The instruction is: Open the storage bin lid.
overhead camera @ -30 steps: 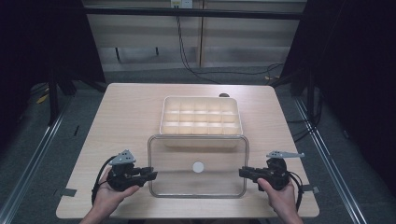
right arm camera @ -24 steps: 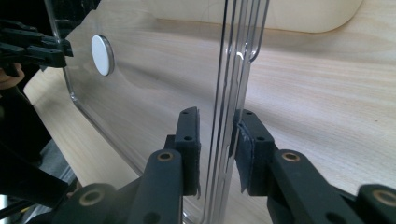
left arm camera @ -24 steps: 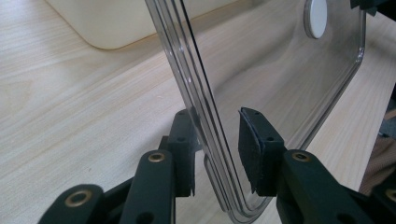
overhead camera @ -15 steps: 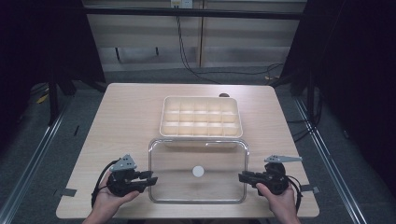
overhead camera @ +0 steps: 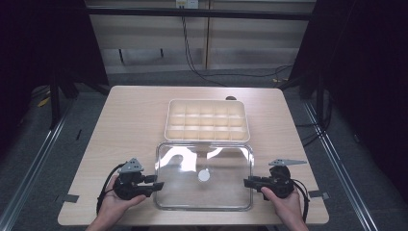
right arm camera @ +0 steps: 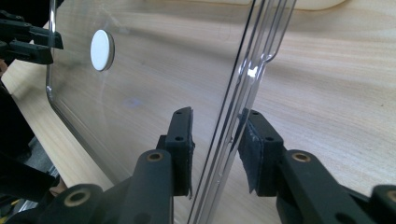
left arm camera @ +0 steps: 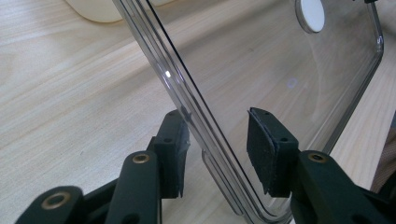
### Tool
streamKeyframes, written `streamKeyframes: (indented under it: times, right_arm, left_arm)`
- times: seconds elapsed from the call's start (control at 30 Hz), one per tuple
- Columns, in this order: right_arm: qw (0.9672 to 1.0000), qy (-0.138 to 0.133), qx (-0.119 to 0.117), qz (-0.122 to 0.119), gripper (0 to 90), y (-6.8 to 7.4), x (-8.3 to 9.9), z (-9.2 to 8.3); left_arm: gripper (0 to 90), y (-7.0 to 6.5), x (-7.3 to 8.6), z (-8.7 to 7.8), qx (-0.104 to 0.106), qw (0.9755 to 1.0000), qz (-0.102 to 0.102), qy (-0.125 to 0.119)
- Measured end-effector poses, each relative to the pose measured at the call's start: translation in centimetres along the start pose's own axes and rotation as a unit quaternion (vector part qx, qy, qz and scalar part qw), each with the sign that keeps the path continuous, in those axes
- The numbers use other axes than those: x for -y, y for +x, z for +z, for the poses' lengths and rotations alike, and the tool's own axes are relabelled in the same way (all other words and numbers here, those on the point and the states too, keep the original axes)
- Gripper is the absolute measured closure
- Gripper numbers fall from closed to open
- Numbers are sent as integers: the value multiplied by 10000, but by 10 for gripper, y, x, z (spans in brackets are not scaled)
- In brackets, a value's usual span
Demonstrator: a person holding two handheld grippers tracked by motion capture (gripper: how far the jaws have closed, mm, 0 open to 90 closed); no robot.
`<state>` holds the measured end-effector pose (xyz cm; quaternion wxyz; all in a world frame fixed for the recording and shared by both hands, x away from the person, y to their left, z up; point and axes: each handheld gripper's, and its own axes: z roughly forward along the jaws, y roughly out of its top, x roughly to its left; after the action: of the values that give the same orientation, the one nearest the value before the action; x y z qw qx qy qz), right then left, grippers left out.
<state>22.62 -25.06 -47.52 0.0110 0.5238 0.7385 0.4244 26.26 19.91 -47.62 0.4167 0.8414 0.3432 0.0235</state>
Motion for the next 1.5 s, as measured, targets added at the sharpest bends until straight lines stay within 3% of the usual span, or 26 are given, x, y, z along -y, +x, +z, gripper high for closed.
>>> streamKeyframes:
  times: [0.17,0.23,0.67,0.93,1.1,1.2,1.5]
  right_arm:
    - [9998,-3,186,-59,624,3,2,2]
    - [9999,26,164,-43,620,2,2,3]
    - [9991,263,331,16,567,-4,0,14]
    - [9988,232,429,66,550,-6,0,16]
    - [9977,281,597,-176,500,-5,0,19]
    - [9976,287,610,-140,483,-6,1,20]
    - [9976,203,651,-96,409,-7,1,24]
  left_arm:
    - [578,1,1,1,13,9999,69,88]
    - [577,1,3,2,36,10000,-37,65]
    - [561,2,5,7,-41,9996,-52,270]
    - [558,2,5,9,50,9995,-44,322]
    - [533,2,4,12,127,9990,-22,426]
    - [527,3,4,14,176,9988,-86,443]
    - [470,1,2,20,110,9982,-121,576]
